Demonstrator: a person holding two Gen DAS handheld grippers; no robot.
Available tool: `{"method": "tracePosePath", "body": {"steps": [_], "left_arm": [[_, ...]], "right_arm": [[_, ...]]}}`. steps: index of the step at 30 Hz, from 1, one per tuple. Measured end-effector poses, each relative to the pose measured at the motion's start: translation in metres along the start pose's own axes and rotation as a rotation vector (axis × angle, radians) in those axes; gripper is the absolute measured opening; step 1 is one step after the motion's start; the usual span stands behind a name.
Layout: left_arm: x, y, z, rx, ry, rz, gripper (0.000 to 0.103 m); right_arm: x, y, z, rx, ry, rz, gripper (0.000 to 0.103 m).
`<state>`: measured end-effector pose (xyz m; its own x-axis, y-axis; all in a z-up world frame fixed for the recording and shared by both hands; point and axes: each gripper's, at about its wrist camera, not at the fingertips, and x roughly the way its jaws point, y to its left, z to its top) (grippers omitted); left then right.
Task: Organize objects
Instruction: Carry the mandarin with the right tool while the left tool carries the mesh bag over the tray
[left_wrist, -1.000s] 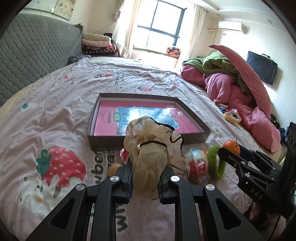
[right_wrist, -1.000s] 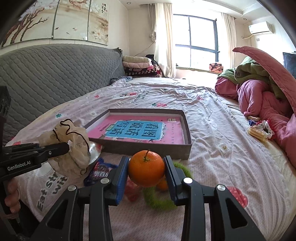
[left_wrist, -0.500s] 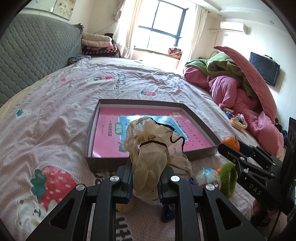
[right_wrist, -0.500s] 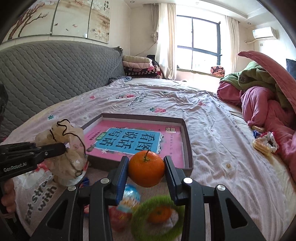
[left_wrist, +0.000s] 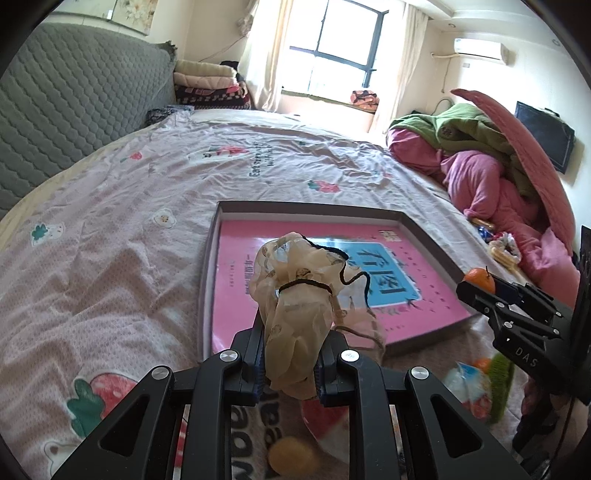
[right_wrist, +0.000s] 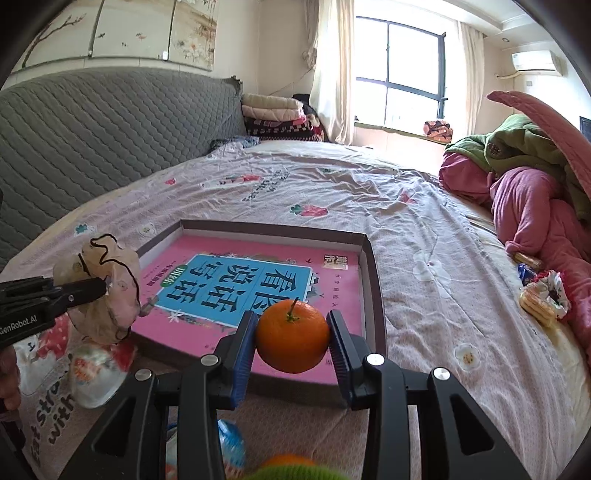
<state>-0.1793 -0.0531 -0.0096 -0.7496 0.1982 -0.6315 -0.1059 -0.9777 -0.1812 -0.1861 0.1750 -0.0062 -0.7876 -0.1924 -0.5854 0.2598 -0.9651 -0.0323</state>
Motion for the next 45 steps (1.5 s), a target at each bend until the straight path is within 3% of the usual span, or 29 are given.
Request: {"method": "tracePosePath", "body": {"steps": [25, 45], "left_arm": [[0.058, 0.021, 0.016, -0.024, 0.080, 0.049, 0.020], [0.067, 0.020, 0.014, -0.014, 0.099, 0.055, 0.026]], "right_arm": [[0.067, -0.017, 0.005, -0.049, 0.170, -0.027, 0.039], [0.072, -0.022, 0.005, -0.035, 0.187, -0.019, 0.039]]}}
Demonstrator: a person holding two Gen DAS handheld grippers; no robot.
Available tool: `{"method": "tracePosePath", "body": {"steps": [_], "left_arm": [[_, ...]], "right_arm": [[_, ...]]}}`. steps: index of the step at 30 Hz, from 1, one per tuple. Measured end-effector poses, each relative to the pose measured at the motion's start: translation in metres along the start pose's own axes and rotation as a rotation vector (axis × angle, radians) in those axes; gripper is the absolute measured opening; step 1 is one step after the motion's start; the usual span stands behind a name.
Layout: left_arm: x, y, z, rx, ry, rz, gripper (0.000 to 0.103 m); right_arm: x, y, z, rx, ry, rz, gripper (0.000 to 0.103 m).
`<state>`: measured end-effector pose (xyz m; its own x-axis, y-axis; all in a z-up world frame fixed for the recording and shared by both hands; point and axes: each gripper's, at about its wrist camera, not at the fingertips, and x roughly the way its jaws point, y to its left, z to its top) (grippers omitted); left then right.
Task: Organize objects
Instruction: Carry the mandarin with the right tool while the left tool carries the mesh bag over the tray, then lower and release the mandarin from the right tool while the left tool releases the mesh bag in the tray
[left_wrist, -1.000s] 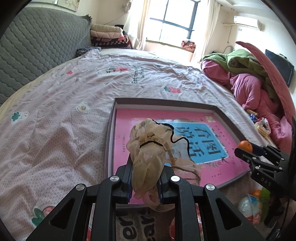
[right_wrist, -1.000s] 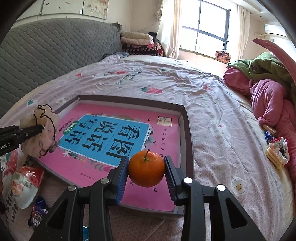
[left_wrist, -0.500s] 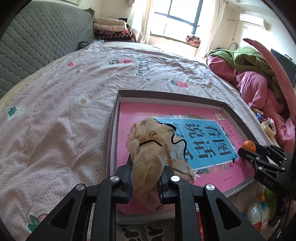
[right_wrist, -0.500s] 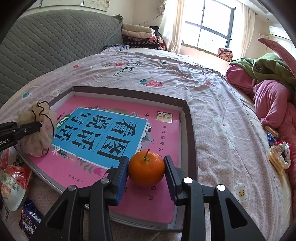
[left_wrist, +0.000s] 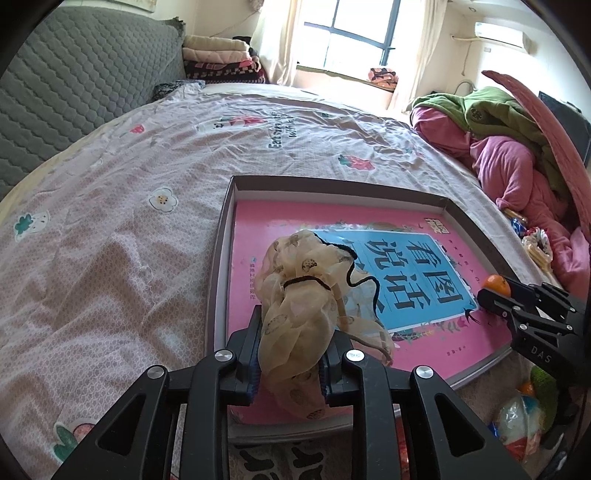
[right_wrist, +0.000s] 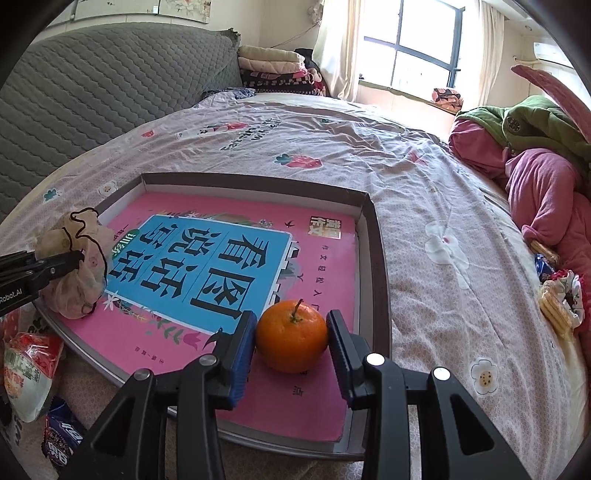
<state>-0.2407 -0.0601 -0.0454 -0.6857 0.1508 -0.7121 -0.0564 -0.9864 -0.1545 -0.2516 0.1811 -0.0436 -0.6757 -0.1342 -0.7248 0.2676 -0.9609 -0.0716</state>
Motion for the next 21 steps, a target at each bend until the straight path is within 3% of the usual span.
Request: {"method": "tracePosePath", "body": {"steps": [7, 21], "left_arm": [[-0.003, -0.001, -0.001, -0.007, 0.010, -0.002, 0.031], [-0.019, -0.002, 0.003, -0.022, -0.021, -0.011, 0.054]], "right_arm": [[-0.003, -0.001, -0.001, 0.002, -0.001, 0.002, 0.041], [-0.025, -0.008, 0.001, 0.034, -0.083, 0.033, 0.053]]}}
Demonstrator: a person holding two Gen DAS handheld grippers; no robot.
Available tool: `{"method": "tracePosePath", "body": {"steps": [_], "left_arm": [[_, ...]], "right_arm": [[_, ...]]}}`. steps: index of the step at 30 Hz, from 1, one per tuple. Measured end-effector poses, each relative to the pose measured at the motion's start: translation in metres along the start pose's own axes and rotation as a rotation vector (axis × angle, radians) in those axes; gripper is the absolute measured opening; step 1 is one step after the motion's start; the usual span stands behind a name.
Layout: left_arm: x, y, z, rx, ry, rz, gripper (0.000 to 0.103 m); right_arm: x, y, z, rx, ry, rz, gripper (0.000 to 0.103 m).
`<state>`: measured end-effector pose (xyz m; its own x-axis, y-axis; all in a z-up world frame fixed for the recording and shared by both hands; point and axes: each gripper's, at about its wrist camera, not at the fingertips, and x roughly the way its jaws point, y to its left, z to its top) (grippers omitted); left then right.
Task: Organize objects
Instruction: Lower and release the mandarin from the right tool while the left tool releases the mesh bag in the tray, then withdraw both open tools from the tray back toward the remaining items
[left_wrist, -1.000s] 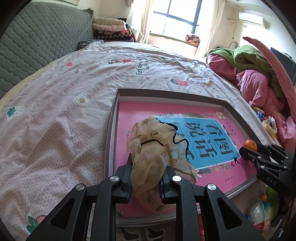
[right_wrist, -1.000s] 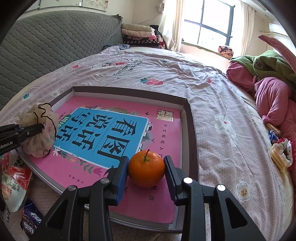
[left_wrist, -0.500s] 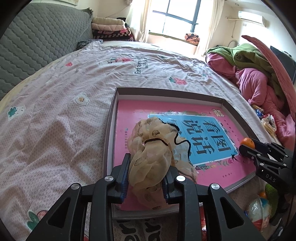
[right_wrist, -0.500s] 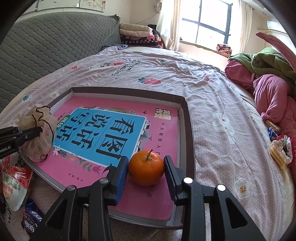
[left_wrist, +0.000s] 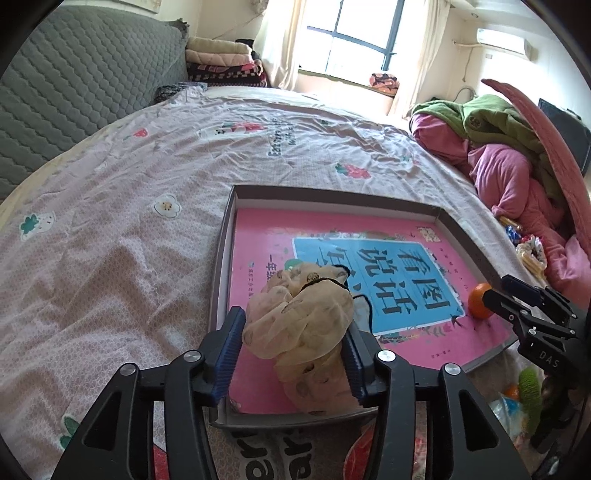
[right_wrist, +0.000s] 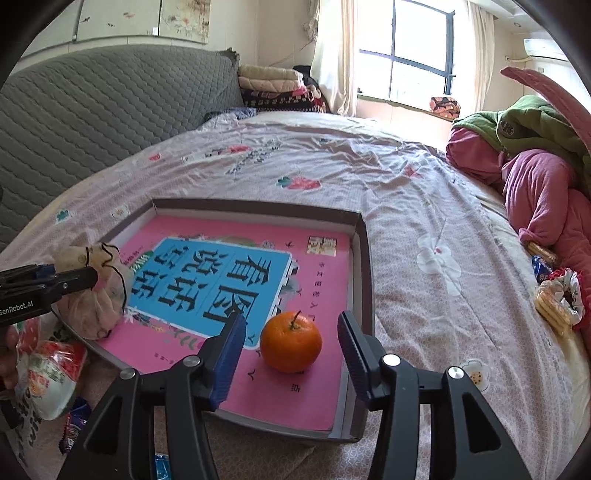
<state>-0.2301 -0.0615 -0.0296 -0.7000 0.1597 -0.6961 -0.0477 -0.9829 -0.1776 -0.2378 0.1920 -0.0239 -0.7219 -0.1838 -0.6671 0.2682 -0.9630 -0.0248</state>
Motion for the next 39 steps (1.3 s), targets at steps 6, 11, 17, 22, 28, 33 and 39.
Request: {"method": "tracePosePath", "body": {"steps": [6, 11, 17, 22, 28, 33, 39], "left_arm": [[-0.008, 0.001, 0.004, -0.012, -0.012, -0.007, 0.062], [-0.013, 0.004, 0.005, -0.020, -0.019, 0.004, 0.064], [-0.028, 0.002, 0.006, -0.014, -0.062, 0.014, 0.064], [-0.043, -0.001, 0.005, -0.003, -0.091, 0.020, 0.064], [-0.058, -0.008, -0.003, -0.007, -0.099, 0.025, 0.065], [-0.069, -0.014, -0.009, -0.012, -0.114, 0.029, 0.065], [-0.075, -0.021, -0.017, -0.014, -0.103, 0.039, 0.065]], "right_arm": [[-0.007, -0.001, 0.002, 0.013, -0.026, 0.011, 0.057], [-0.011, 0.000, 0.001, 0.015, -0.037, 0.014, 0.057], [-0.020, 0.001, 0.003, 0.011, -0.062, 0.017, 0.057], [-0.028, 0.002, 0.005, 0.007, -0.085, 0.023, 0.057], [-0.036, 0.004, 0.006, 0.007, -0.095, 0.036, 0.057], [-0.043, 0.005, 0.006, 0.003, -0.107, 0.041, 0.057], [-0.055, 0.003, 0.005, 0.008, -0.127, 0.054, 0.057]]}}
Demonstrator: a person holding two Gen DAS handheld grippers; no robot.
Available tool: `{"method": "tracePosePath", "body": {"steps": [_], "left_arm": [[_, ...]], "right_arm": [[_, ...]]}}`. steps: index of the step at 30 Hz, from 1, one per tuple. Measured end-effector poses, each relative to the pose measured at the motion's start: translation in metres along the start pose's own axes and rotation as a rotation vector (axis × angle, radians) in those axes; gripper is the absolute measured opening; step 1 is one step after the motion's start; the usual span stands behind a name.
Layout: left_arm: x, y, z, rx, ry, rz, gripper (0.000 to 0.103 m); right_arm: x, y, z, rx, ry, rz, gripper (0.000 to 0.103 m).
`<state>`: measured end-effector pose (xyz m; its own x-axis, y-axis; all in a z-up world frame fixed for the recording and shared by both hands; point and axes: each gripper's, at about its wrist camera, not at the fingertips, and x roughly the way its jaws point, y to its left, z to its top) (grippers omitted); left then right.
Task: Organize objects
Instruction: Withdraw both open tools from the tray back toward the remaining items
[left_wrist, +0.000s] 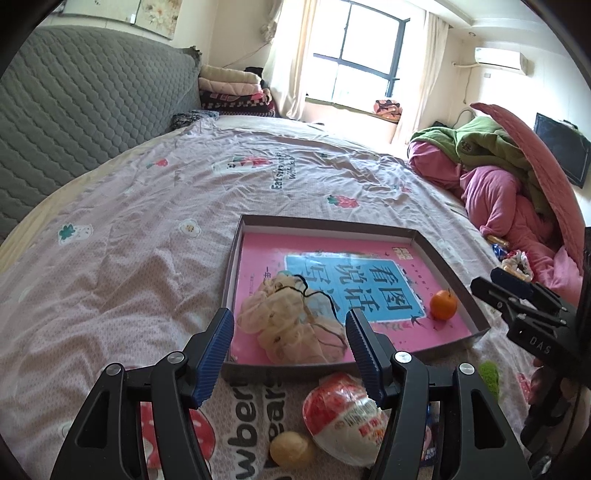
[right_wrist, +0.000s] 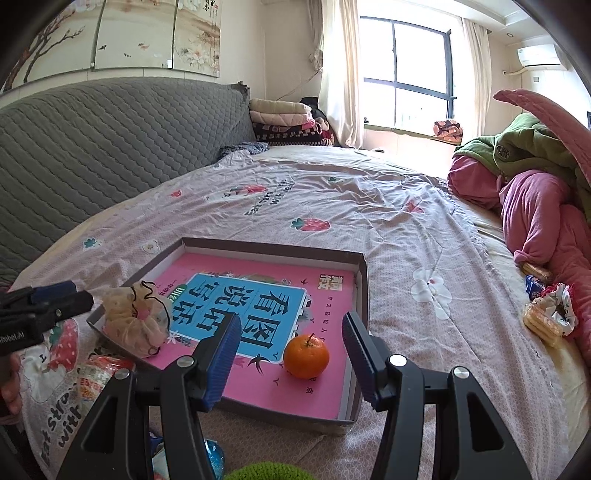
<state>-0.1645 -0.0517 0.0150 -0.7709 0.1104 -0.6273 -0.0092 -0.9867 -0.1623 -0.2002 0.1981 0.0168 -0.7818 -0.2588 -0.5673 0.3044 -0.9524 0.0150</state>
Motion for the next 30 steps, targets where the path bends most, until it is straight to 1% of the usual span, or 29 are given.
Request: {"method": "tracePosePath", "body": {"steps": [3, 12, 20, 26, 30], "left_arm": [[-0.002, -0.003, -0.004, -0.004, 0.011, 0.004, 0.065], [-0.016, -0.020, -0.015, 0.029, 0.024, 0.022, 0.065], [-0.020, -0.024, -0.022, 0.031, 0.051, 0.039, 0.065], [-0.023, -0.027, -0.026, 0.044, 0.056, 0.048, 0.065], [-0.025, -0.029, -0.029, 0.047, 0.060, 0.046, 0.065]], "right_arm": [[-0.007, -0.001, 0.000, 0.000, -0.012, 0.004, 0.057], [-0.025, 0.000, 0.000, -0.006, -0.035, 0.023, 0.057], [-0.042, 0.009, -0.005, -0.025, -0.057, 0.048, 0.057], [-0.049, 0.004, -0.014, 0.003, -0.053, 0.032, 0.057], [-0.054, 0.007, -0.021, -0.001, -0.058, 0.017, 0.057]]}}
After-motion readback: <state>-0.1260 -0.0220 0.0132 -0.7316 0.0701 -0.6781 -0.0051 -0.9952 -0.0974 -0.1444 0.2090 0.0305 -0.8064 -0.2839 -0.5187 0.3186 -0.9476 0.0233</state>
